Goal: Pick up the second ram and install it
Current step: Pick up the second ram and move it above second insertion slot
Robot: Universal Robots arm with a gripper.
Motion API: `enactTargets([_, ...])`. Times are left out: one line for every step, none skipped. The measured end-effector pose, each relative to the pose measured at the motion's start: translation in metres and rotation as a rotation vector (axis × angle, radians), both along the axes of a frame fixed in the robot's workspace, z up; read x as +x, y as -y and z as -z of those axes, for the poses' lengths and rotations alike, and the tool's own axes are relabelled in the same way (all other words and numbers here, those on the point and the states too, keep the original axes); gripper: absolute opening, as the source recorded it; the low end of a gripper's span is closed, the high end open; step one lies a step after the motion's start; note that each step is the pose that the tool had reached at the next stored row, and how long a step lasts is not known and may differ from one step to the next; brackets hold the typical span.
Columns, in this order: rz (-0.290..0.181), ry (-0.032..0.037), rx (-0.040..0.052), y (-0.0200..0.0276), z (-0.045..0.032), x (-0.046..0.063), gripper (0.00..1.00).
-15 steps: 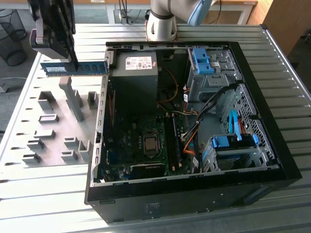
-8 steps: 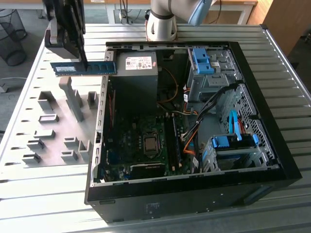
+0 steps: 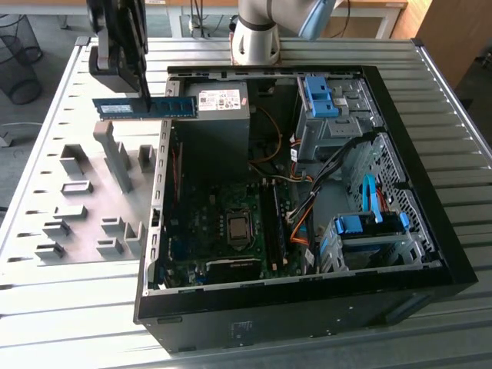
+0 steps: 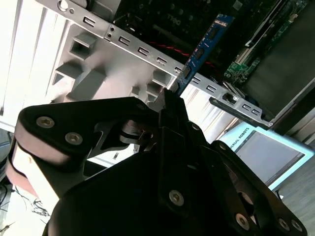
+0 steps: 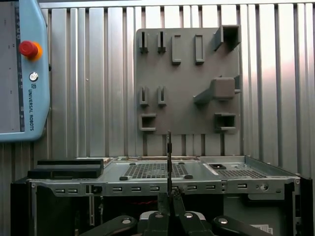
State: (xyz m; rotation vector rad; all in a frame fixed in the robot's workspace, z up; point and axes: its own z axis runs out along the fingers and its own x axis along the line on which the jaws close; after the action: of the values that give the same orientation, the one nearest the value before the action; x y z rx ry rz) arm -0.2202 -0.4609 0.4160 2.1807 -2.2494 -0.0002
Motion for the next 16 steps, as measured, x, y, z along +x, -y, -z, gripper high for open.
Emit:
enactTargets([0.0, 0.0, 0.0, 0.0, 0.0, 0.002, 0.14])
enactTargets([0.0, 0.0001, 0.0001, 0.0, 0.0001, 0.004, 0.14])
enactTargets([0.0, 0.0, 0.0, 0.0, 0.0, 0.005, 0.14])
enactTargets([0.0, 0.0, 0.0, 0.0, 0.0, 0.006, 0.14])
enactTargets([0.0, 0.0, 0.0, 0.0, 0.0001, 0.008, 0.14])
enactTargets([0.0, 0.0, 0.0, 0.0, 0.0001, 0.009, 0.14])
enactTargets([0.0, 0.0001, 0.0001, 0.0, 0.0001, 0.011, 0.14])
enactTargets([0.0, 0.0, 0.0, 0.0, 0.0001, 0.012, 0.14])
enactTargets([0.0, 0.0, 0.0, 0.0, 0.0001, 0.013, 0.14])
enactTargets([0.0, 0.0, 0.0, 0.0, 0.0002, 0.015, 0.14])
enactTargets([0.0, 0.0001, 0.0001, 0.0, 0.0002, 0.016, 0.14])
enactTargets([0.0, 0.0, 0.0, 0.0, 0.0002, 0.017, 0.14])
enactTargets([0.0, 0.0001, 0.0, 0.0, 0.0002, 0.019, 0.14])
enactTargets([0.0, 0.0, 0.0, 0.0, 0.0002, 0.02, 0.14])
enactTargets([0.0, 0.0, 0.0, 0.0, 0.0002, 0.022, 0.14])
enactTargets([0.0, 0.0, 0.0, 0.0, 0.0003, 0.023, 0.14])
